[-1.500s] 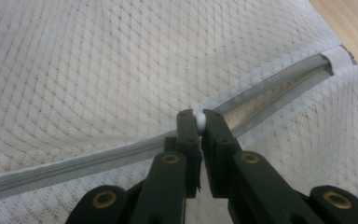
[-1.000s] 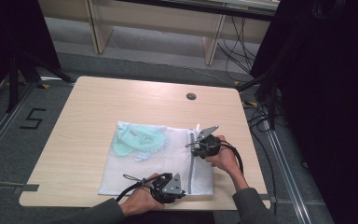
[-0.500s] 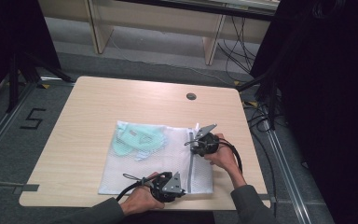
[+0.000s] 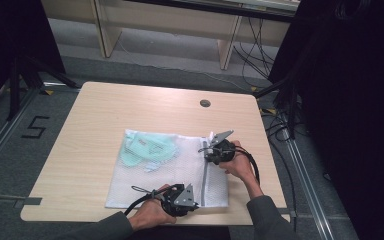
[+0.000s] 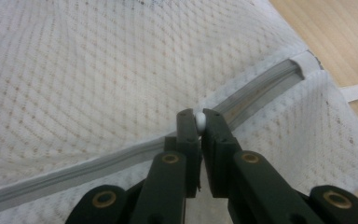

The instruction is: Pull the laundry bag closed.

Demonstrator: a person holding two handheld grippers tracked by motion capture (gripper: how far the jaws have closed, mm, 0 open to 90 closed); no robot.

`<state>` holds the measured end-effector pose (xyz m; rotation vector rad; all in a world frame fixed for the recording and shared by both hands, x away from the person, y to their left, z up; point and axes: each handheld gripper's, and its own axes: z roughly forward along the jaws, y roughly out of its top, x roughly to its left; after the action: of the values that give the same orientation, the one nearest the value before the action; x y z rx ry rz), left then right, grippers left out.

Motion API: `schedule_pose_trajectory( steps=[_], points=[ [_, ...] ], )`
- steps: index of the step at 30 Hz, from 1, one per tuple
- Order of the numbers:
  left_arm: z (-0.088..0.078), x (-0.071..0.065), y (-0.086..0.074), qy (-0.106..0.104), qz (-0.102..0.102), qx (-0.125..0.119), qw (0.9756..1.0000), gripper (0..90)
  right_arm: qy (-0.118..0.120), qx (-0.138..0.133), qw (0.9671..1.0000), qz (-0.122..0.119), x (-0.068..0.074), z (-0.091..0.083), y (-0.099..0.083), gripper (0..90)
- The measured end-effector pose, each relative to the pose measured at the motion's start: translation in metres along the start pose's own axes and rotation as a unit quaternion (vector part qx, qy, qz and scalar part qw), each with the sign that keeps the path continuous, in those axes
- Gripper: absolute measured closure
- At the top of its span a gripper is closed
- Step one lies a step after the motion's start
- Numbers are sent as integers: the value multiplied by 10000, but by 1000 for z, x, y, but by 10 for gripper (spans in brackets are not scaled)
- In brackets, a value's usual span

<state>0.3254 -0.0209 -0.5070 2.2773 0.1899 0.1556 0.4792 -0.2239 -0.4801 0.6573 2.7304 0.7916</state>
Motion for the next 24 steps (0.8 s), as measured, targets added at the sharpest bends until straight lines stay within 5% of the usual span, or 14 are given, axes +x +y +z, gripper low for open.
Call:
schedule_pose_trajectory(
  steps=[5, 16, 19, 24],
  points=[
    [1, -1, -1, 27, -10, 16, 10000, 889, 54, -53, 9998, 201, -2, 2, 0, 867],
    [0, -3, 1, -24, -61, 10, 10000, 889, -27, -112, 9999, 52, -14, 5, 6, 867],
    [0, -4, 1, -12, -38, 13, 10000, 889, -145, -130, 9994, 279, -14, 3, 6, 867],
    [-1, -3, 2, -32, -82, -27, 10000, 889, -172, -166, 9993, 291, -21, 5, 5, 867]
  ],
)
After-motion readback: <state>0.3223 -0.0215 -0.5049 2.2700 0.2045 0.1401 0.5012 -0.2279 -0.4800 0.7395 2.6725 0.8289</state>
